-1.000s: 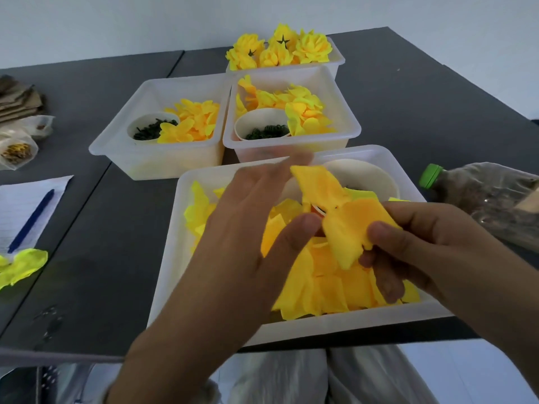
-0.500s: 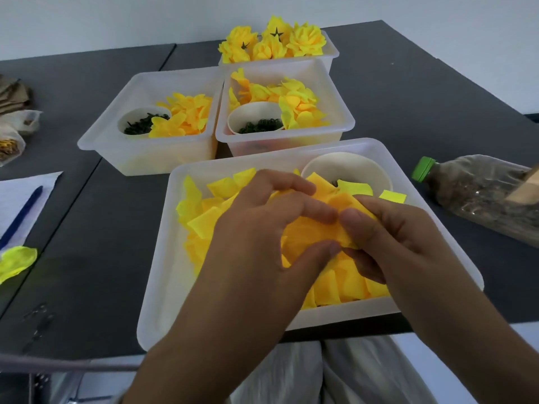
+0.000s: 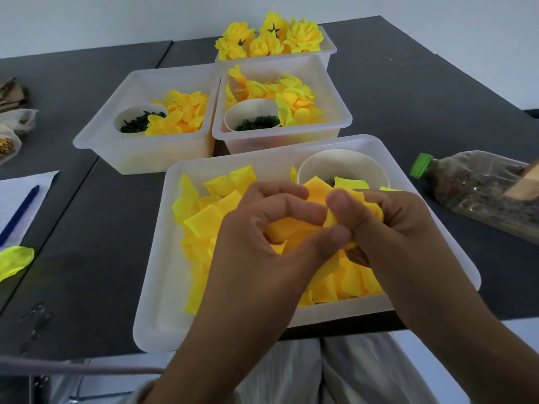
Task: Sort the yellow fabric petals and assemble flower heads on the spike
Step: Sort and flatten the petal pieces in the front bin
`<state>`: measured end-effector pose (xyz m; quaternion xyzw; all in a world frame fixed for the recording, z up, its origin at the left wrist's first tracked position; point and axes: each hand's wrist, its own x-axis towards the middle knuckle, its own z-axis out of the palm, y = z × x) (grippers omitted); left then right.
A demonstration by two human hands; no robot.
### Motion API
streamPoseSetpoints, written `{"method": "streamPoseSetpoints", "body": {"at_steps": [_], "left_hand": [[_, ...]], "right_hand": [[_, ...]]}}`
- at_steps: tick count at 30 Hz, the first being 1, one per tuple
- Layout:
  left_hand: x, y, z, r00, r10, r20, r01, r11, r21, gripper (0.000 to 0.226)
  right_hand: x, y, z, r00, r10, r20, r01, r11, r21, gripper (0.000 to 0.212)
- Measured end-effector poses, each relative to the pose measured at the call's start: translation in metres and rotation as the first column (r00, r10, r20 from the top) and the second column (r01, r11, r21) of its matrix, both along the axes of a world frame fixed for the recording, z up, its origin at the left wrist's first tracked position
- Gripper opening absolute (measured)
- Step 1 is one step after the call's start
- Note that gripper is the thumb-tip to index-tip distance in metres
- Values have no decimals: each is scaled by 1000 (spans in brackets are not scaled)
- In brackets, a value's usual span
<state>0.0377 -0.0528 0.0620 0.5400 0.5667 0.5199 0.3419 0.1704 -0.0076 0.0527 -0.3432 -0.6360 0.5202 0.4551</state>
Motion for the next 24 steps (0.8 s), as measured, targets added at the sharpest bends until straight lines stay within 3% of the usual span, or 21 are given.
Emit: {"method": "streamPoseSetpoints", "body": {"at_steps": [5,8,12,15,19,24], "left_hand": [[-8,3,1,993,-6,120,13,998,-60,19],[-14,4,3,988,53,143,-42,996,-78,28],[-17,5,2,984,138,116,-129,988,-79,36],[-13,6,-1,981,192,-7,-193,981,-4,26],[-11,7,-7,895,261,-362,-221,964,149,16],[-18,8,-7,811,310,-496,-211,946,246,8]], "right_hand": [[1,-2,2,999,42,22,-42,999,6,42],[6,-2,1,992,116,42,-117,993,10,44],[12,0,-2,980,160,121,-161,987,-1,31],[12,0,-4,980,124,156,-122,992,-17,27],[11,-4,0,980,126,157,-118,991,-60,19],[12,-8,9,967,141,211,-148,989,16,12]]}}
